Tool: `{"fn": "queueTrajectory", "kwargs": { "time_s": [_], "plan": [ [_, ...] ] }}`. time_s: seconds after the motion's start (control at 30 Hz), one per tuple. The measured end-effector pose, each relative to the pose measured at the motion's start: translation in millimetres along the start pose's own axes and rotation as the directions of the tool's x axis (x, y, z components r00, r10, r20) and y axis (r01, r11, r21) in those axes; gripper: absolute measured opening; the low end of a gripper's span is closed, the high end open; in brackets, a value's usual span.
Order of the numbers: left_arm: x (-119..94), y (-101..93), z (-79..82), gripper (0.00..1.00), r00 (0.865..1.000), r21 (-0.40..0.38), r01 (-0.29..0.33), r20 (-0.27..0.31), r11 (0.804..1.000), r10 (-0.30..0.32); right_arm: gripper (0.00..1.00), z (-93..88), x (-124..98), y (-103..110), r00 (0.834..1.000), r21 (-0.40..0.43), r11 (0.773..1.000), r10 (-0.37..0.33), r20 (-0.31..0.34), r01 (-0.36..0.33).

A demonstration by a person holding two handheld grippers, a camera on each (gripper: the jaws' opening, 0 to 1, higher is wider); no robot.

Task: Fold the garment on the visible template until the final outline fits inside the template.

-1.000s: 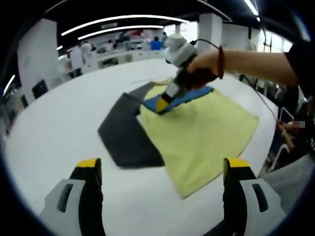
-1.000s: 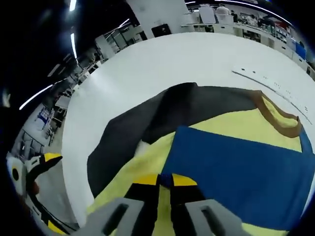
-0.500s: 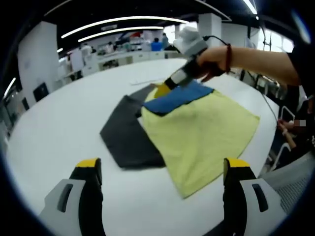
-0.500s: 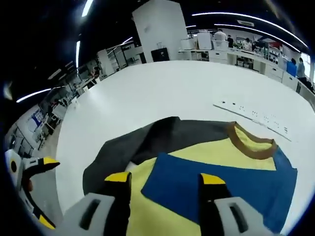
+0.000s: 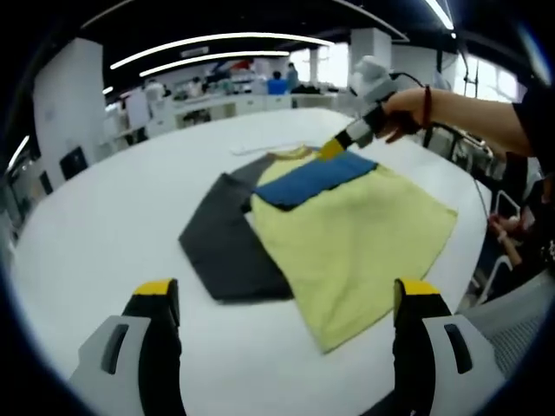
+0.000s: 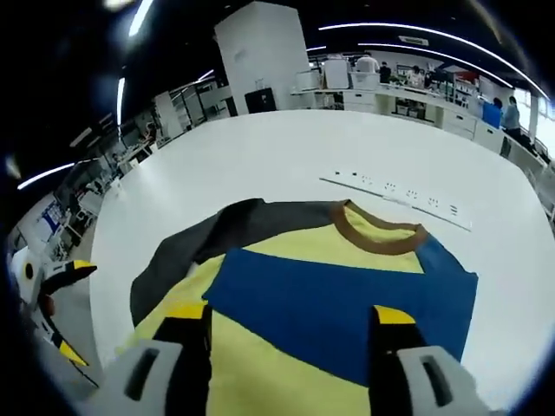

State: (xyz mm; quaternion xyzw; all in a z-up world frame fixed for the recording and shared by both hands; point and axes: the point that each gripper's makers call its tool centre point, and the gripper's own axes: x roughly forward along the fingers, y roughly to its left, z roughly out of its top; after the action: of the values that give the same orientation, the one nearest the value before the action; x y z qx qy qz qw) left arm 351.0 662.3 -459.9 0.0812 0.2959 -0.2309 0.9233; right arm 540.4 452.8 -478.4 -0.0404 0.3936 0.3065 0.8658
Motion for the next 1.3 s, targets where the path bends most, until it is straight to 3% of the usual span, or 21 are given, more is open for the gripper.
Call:
{"fn": "queueTrajectory", "kwargs": {
  "time_s": [0.43, 0.63, 1.3],
  "plan": [
    [-2, 3.9, -1.7, 0.99, 1.0, -0.004, -0.007, -0.004, 1.0, 0.007, 0.76, -24.2, -38, -58, 0.996, 0.012, 0.996, -0.092, -0.003, 0.092],
    [-2, 3.8, -1.9, 0.99, 1.0, 0.001, -0.005, -0.007, 1.0, 0.005, 0.72, -34.9, -53, -82, 0.99, -0.014, 0.99, -0.139, -0.007, 0.139],
    [-2, 1.1, -2.1, 0.99, 1.0, 0.008, -0.004, -0.017, 1.0, 0.005, 0.31, -77.3, -65, -125, 0.972, -0.041, 0.973, -0.229, -0.056, 0.227]
  ]
}}
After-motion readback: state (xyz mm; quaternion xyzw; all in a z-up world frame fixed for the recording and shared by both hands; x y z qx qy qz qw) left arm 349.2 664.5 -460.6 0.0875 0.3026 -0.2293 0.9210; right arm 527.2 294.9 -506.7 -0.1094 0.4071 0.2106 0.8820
